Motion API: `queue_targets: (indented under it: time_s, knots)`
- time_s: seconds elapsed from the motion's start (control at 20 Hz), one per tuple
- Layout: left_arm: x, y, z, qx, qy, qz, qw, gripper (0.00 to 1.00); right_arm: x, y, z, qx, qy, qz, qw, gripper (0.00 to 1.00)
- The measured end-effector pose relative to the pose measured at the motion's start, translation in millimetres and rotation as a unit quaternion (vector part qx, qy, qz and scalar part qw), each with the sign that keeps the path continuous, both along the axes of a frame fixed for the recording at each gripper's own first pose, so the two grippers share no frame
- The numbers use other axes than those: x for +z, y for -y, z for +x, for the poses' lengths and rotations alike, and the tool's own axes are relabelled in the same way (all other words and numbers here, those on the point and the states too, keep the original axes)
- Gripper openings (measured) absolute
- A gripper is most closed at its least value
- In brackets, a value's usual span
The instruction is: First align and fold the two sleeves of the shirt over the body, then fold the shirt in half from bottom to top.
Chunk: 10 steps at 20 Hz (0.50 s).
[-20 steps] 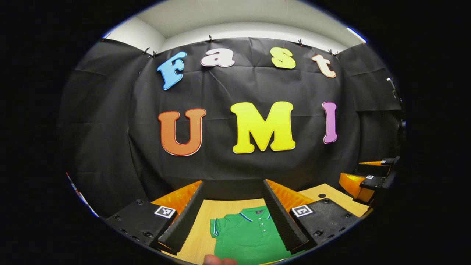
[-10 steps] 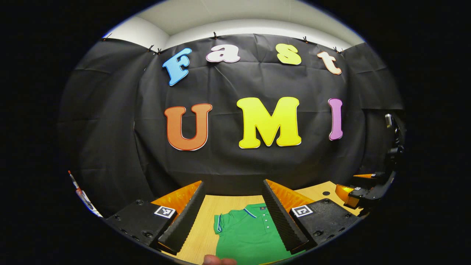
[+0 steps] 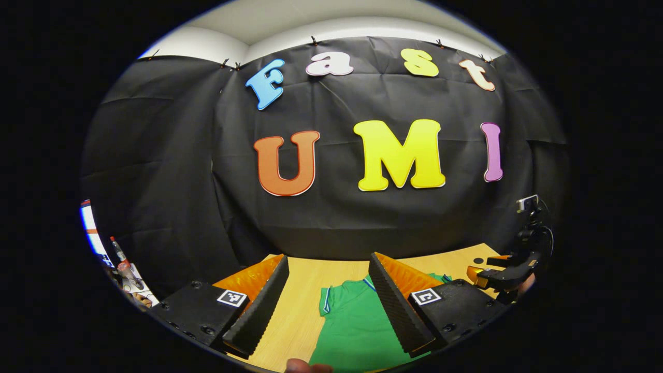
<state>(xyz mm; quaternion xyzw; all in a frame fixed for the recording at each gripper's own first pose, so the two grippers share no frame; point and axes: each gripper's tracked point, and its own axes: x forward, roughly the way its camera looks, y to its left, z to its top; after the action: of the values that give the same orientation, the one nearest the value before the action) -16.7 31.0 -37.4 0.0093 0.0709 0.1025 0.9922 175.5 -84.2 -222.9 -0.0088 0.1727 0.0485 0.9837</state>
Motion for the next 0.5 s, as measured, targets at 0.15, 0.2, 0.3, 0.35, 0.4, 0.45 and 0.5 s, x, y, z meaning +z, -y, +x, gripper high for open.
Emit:
queue_targets:
  time_s: [0.15, 0.2, 0.3, 0.35, 0.4, 0.45, 0.5]
  knots:
    - [-12, -3, -9, 0.015, -0.015, -0.008, 1.000, 0.99, -39, 2, 31, 0.009, -0.023, -0.011, 1.000, 0.96]
    - [-17, -4, -11, 0.020, -0.020, -0.006, 1.000, 0.99, -51, 1, 42, 0.012, -0.032, -0.011, 0.999, 0.96]
    - [-25, -3, -17, 0.028, -0.030, -0.001, 0.999, 0.99, -76, -1, 59, 0.020, -0.055, -0.009, 0.998, 0.96]
    - [-29, -4, -20, 0.031, -0.036, 0.003, 0.999, 0.99, -87, 0, 68, 0.020, -0.062, -0.014, 0.998, 0.96]
    - [-34, -4, -22, 0.034, -0.043, 0.006, 0.998, 0.99, -95, 1, 77, 0.019, -0.067, -0.018, 0.997, 0.96]
    - [-38, -4, -24, 0.036, -0.048, 0.007, 0.998, 0.99, -101, 3, 85, 0.015, -0.069, -0.019, 0.997, 0.96]
    - [-41, -3, -26, 0.038, -0.052, 0.006, 0.998, 0.99, -108, 5, 93, 0.011, -0.074, -0.018, 0.997, 0.96]
